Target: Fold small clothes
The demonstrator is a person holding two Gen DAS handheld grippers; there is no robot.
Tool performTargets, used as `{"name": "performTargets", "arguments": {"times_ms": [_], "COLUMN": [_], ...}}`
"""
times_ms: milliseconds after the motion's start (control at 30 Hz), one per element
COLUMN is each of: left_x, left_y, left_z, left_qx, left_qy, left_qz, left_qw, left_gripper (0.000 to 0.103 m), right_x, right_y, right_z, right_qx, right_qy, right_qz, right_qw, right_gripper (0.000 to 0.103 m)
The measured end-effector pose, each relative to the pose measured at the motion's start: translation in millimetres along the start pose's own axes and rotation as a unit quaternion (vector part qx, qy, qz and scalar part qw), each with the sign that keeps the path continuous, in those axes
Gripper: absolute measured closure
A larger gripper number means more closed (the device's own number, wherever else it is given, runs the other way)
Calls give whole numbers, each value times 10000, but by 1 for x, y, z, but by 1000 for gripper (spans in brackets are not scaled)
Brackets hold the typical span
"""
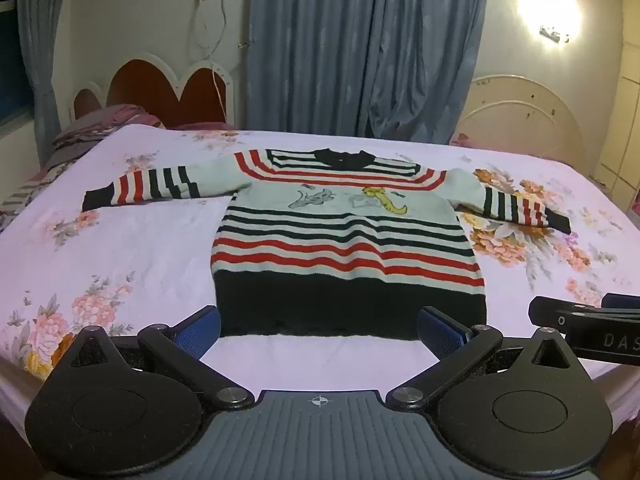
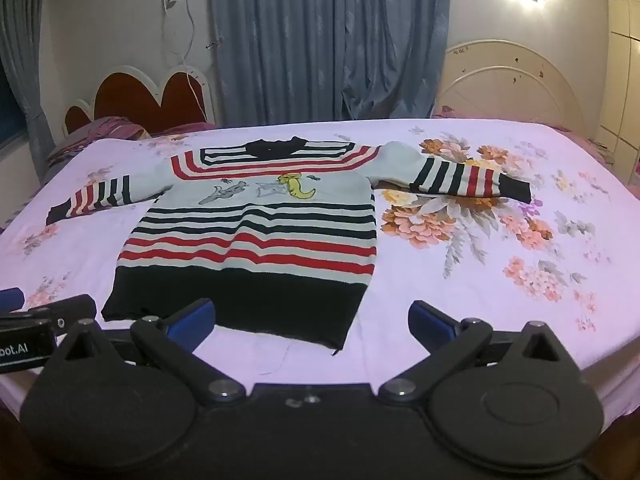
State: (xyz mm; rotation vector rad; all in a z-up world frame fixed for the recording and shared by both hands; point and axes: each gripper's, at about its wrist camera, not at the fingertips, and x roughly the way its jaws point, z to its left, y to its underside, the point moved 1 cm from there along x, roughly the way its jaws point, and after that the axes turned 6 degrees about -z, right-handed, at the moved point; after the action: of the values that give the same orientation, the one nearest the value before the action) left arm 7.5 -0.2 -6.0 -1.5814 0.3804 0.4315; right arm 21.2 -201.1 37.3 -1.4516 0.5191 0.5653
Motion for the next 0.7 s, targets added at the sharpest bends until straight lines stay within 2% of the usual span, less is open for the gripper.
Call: {"name": "performTargets", "arguments": {"times_ms": [700], "left_x": [17], "left_y": [2], "left_z": [2], "left_qx": [30], "left_qy": [-61], "left_qz": [102], "left_qw": [9999], "left_gripper": [0], "right_x": [3], "right_y": [-2], "right_z": [-10], "right_qx": [40], "right_qy": [-31], "right_qz": [46], "right_qw": [10000], "right_gripper": [1]}}
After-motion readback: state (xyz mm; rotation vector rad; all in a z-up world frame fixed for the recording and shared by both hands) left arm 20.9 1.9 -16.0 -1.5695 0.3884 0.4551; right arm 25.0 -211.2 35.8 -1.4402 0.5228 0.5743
